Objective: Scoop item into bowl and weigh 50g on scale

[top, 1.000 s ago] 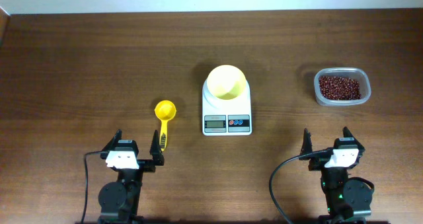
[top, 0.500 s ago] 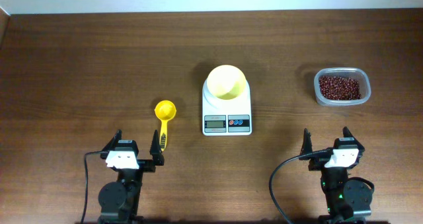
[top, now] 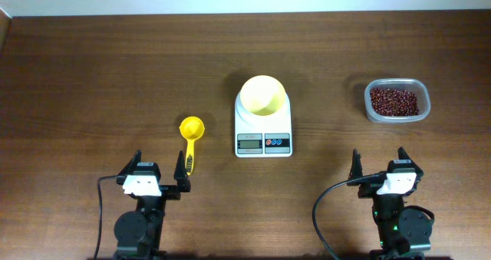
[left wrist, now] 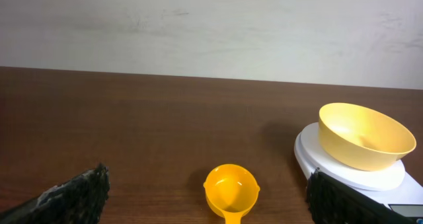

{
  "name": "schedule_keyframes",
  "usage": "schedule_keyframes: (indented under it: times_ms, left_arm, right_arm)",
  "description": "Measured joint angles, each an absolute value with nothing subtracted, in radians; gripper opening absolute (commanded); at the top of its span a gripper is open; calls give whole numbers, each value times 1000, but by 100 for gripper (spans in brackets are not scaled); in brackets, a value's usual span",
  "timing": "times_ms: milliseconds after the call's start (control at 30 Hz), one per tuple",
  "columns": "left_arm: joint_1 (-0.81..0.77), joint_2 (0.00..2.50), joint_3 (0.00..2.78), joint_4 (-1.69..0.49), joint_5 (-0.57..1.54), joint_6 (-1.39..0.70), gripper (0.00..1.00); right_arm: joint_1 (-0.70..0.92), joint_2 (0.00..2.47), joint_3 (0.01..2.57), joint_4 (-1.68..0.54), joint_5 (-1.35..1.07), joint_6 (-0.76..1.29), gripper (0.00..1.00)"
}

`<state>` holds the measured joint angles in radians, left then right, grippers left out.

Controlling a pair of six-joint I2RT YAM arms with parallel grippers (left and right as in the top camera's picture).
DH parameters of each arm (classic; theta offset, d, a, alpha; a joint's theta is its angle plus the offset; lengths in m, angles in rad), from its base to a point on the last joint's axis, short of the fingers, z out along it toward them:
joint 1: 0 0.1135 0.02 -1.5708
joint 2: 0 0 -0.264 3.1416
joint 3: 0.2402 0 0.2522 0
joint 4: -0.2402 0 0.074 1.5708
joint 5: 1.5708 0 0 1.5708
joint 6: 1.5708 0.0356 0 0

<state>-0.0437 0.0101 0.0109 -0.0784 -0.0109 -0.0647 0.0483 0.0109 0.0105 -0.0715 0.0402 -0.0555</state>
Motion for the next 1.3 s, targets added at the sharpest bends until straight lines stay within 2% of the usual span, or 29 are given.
schedule_keyframes:
  times_ms: [367, 500, 567, 633, 700, 800, 867, 933, 1000, 1067, 1167, 1300]
  left_arm:
    - [-44, 10, 11, -75, 20, -65, 99]
    - [-44, 10, 11, -60, 143, -65, 99]
    - [-44, 12, 10, -6, 172, -65, 99]
    - [-44, 13, 14, 217, 181, -65, 99]
    - [-44, 10, 13, 334, 187, -65, 99]
    - [-44, 10, 48, 340, 188, -65, 99]
    - [-44, 29, 162, 142, 191, -64, 99]
    - [-44, 114, 363, -192, 192, -62, 99]
    - [-44, 305, 625, -522, 197, -43, 99]
    - [-45, 566, 844, -698, 199, 19, 99]
    - [-45, 894, 999, -850, 199, 54, 99]
    - [-44, 1163, 1007, -939, 212, 61, 99]
  right_arm:
    - [48, 11, 10, -72, 40, -55, 99]
    - [48, 11, 10, -72, 40, -55, 99]
    - [48, 11, 10, -72, 40, -56, 99]
    - [48, 11, 10, -72, 41, -56, 99]
    - [48, 11, 10, -72, 41, -56, 99]
    - [48, 11, 10, -72, 40, -56, 99]
    - [48, 11, 10, -72, 40, -56, 99]
    - [48, 10, 11, -72, 41, -55, 99]
    - [48, 9, 11, -72, 40, -56, 99]
    - [48, 8, 11, -71, 41, -56, 99]
    - [48, 10, 11, -72, 40, -56, 99]
    - [48, 10, 11, -72, 40, -56, 99]
